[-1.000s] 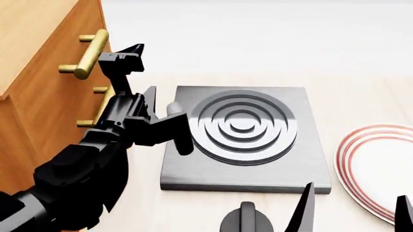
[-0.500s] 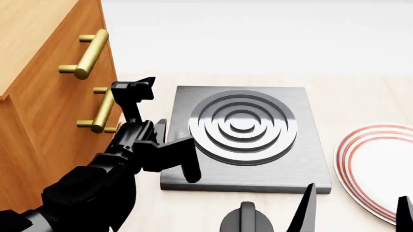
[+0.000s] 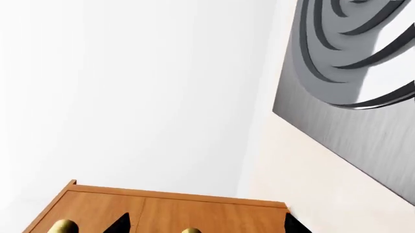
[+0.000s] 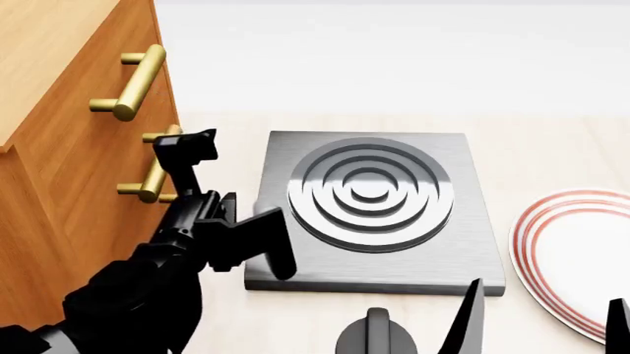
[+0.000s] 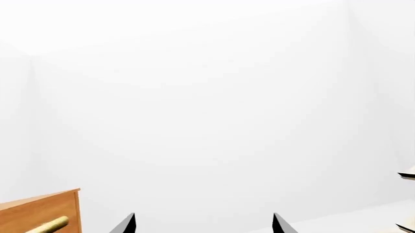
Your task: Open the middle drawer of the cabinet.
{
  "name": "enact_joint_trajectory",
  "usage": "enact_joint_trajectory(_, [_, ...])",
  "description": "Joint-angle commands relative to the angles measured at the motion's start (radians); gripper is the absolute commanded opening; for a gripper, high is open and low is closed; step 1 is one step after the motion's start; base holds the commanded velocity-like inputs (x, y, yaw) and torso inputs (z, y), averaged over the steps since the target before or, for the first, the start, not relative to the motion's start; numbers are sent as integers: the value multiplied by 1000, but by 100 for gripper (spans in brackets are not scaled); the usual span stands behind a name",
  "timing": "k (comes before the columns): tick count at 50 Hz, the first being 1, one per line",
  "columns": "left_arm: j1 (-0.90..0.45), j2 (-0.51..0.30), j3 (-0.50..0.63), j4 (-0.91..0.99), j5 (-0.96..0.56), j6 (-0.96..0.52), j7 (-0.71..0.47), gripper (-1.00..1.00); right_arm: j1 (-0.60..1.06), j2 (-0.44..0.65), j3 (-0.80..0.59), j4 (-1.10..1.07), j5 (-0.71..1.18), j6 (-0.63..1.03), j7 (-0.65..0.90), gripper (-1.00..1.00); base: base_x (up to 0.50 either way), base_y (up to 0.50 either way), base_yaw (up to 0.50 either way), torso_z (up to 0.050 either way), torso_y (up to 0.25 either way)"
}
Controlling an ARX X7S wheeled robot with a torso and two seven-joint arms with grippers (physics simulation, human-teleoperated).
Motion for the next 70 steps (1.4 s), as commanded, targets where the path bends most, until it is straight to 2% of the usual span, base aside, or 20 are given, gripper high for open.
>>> enact_joint_trajectory(1, [2,0,-2,-4,-13,-51,-10,100,-4,4,-4,4,-1,-9,4,100,0,0,0,0,0])
enact_joint_trajectory(42, [7,0,-5,-13,-33,-213,-5,100,-2,21,-18,16,2,-21,21,100,0,0,0,0,0])
enact_joint_trajectory(51, [11,0,9,-12,12,-250,10,100,-1,25,-18,18,5,-24,25,100,0,0,0,0,0])
enact_joint_trajectory(70, [13,0,-3,-64,6,-235,12,100,-4,33,-28,14,3,-26,33,100,0,0,0,0,0])
